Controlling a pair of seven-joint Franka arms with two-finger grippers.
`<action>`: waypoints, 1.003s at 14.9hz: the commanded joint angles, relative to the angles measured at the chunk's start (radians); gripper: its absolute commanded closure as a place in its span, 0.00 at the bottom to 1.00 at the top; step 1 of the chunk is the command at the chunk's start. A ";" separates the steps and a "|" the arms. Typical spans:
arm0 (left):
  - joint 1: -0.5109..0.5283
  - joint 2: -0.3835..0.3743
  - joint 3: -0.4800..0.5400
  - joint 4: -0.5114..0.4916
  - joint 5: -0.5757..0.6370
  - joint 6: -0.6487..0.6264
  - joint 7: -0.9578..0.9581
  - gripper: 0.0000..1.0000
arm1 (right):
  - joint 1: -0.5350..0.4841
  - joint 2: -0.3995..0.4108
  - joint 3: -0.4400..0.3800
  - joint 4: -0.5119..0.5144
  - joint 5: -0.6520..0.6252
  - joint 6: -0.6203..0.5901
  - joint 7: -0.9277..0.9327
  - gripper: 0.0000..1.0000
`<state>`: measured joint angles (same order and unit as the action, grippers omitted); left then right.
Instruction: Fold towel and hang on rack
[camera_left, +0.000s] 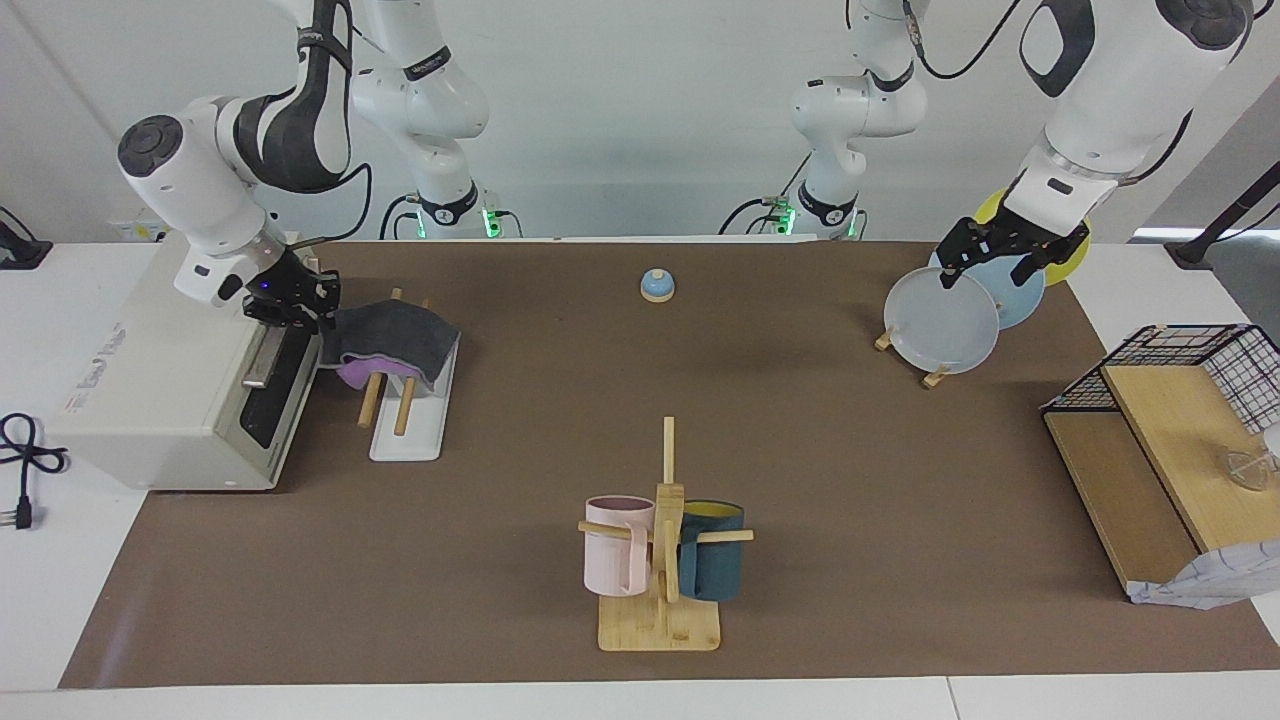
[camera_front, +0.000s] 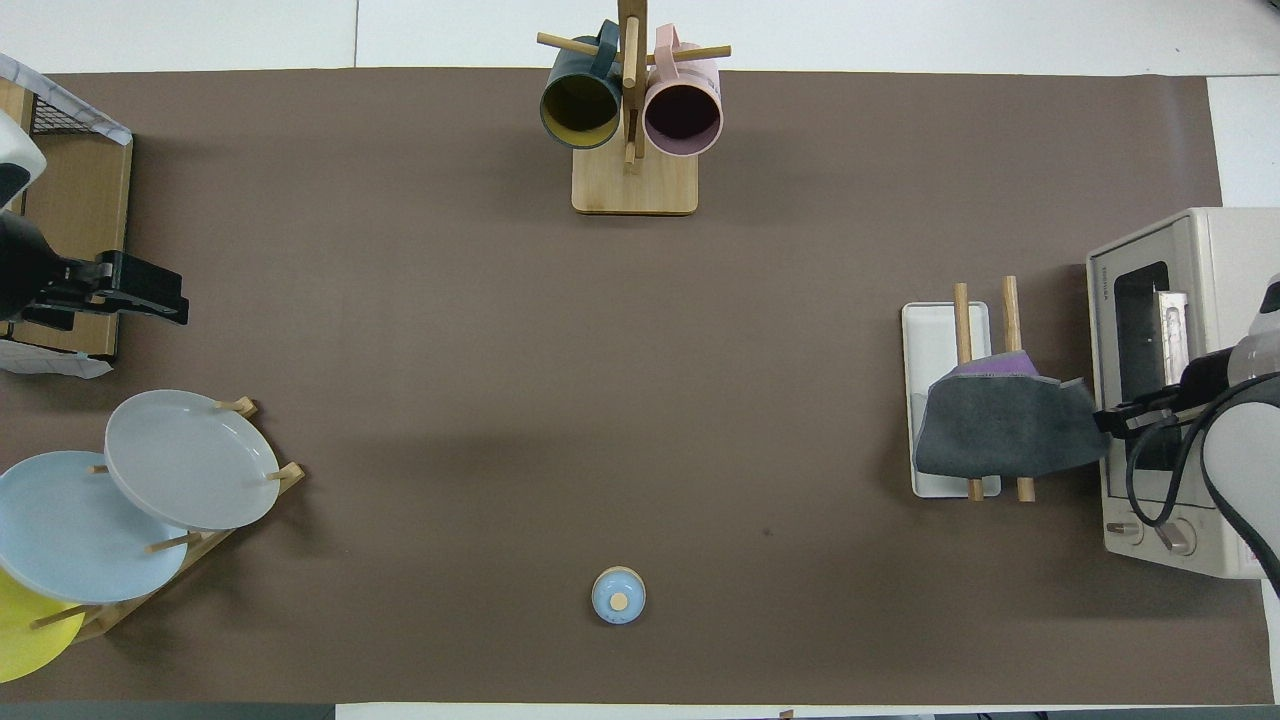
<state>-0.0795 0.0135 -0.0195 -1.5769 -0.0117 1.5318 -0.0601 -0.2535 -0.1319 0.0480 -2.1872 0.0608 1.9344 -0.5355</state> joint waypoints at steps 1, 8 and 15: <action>-0.003 -0.006 0.003 -0.008 0.021 0.014 0.003 0.00 | -0.020 -0.002 -0.008 0.012 -0.016 0.008 -0.023 0.00; -0.008 -0.009 0.004 -0.014 0.021 0.014 0.003 0.00 | 0.074 0.064 0.012 0.340 -0.018 -0.225 0.150 0.00; 0.001 -0.026 0.007 -0.012 0.021 0.011 0.003 0.00 | 0.188 0.106 0.012 0.546 -0.045 -0.412 0.442 0.00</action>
<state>-0.0744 0.0063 -0.0167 -1.5762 -0.0116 1.5337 -0.0601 -0.0660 -0.0472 0.0609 -1.6916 0.0387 1.5715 -0.1453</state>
